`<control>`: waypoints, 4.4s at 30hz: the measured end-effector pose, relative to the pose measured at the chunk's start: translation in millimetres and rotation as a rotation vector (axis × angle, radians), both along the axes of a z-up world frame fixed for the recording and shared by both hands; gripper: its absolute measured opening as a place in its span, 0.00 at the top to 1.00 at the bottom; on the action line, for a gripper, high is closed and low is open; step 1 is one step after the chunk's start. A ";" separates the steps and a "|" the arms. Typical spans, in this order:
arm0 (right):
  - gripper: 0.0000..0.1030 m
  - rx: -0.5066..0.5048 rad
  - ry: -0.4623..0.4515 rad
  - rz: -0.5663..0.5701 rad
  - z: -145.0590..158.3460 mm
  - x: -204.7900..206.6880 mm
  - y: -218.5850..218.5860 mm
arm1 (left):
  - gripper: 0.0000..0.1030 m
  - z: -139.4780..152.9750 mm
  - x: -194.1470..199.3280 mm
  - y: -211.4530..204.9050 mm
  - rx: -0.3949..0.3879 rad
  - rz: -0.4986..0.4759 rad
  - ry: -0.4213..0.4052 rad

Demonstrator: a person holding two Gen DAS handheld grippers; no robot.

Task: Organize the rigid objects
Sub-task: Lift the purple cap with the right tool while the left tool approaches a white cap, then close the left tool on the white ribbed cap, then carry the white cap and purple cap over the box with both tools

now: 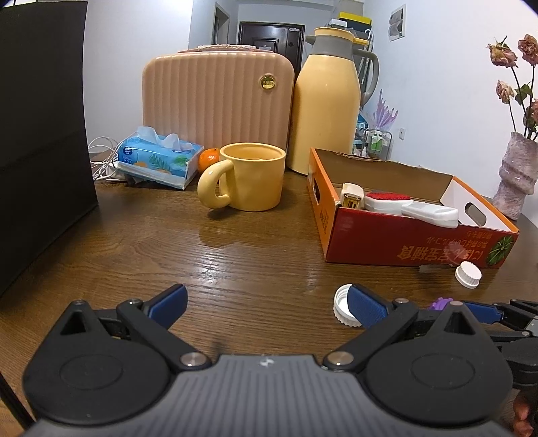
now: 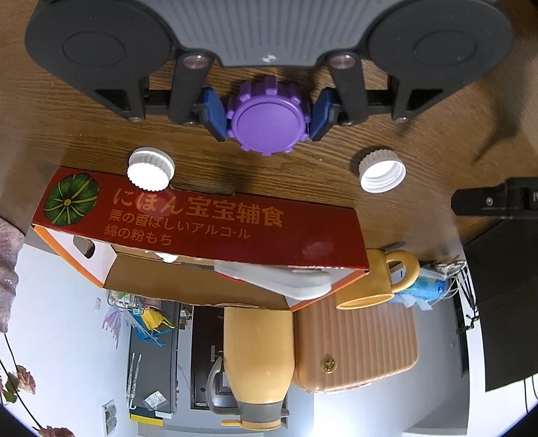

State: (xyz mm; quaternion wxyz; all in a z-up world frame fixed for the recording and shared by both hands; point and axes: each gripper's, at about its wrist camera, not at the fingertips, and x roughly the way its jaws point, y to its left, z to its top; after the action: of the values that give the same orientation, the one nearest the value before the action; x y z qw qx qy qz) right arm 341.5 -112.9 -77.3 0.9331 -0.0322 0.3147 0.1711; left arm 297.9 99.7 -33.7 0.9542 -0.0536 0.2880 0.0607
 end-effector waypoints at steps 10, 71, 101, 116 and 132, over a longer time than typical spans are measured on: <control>0.50 0.043 -0.071 -0.034 10.4 -9.9 -14.0 | 0.00 -3.0 1.4 -0.9 0.004 -0.001 0.006; 0.49 0.088 -0.221 -0.159 29.3 -35.2 -86.1 | 0.60 -33.7 52.2 -72.9 0.063 -0.124 0.129; 0.49 0.093 -0.263 -0.177 47.4 -19.0 -84.7 | 0.60 35.4 25.3 -53.9 -0.004 -0.063 -0.072; 0.49 0.104 -0.311 -0.196 66.0 12.6 -75.8 | 0.60 67.8 54.1 -77.8 -0.048 -0.094 -0.157; 0.49 0.108 -0.330 -0.229 60.2 57.0 -70.7 | 0.60 65.1 100.9 -100.9 -0.052 -0.109 -0.158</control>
State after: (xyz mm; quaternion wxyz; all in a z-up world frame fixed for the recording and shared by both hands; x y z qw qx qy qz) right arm 398.5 -183.5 -17.1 0.9857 0.0265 0.1495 0.0731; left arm 398.7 -1.1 31.4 0.9741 -0.0674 0.2160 -0.0033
